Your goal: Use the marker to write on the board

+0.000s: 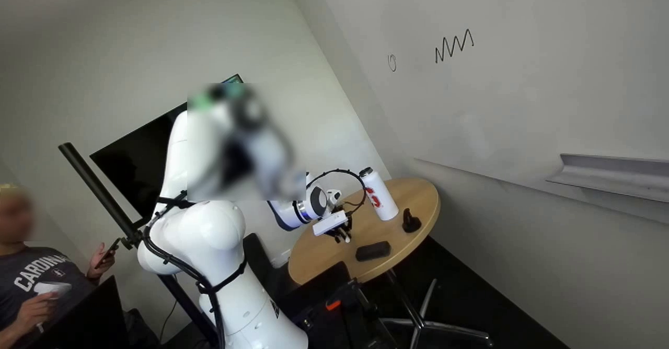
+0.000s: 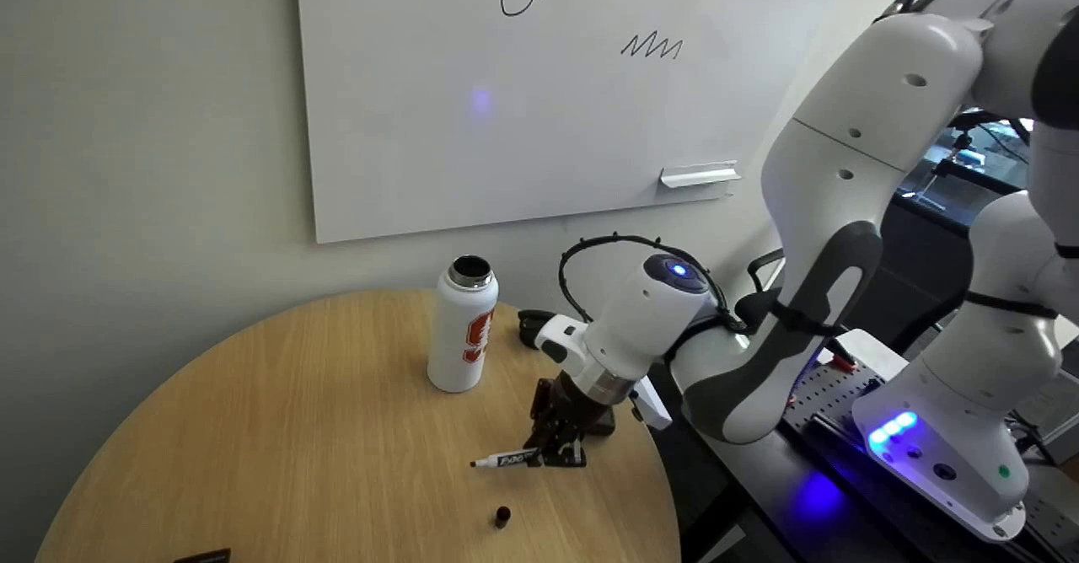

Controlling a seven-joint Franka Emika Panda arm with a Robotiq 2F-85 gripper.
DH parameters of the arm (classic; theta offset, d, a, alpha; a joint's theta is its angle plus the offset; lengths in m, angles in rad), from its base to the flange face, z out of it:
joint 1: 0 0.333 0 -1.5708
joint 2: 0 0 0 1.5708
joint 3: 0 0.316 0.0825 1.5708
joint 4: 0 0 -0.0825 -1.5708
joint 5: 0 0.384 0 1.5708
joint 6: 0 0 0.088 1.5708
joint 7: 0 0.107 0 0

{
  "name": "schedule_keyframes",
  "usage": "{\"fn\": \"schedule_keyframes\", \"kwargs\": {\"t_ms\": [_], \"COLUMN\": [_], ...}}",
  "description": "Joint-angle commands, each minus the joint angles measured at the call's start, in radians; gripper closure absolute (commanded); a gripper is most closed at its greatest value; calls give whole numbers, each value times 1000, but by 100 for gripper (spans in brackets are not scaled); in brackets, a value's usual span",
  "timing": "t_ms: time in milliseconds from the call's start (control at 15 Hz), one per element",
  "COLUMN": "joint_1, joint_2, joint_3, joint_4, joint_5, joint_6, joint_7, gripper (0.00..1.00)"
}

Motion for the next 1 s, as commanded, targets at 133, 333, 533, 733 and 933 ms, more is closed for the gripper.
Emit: {"fn": "schedule_keyframes", "kwargs": {"t_ms": [133, 333, 533, 733, 933], "joint_1": [385, 600, 837, 805, 822], "joint_2": [-325, -354, -287, -296, -281], "joint_3": [-401, -651, -897, -868, -875], "joint_4": [-257, -298, -307, -301, -301], "joint_5": [105, 148, 105, 123, 123], "joint_6": [-63, -69, -53, -46, -46], "joint_7": [157, 163, 233, 195, 210], "gripper": [95, 95, 95, 80, 95]}}
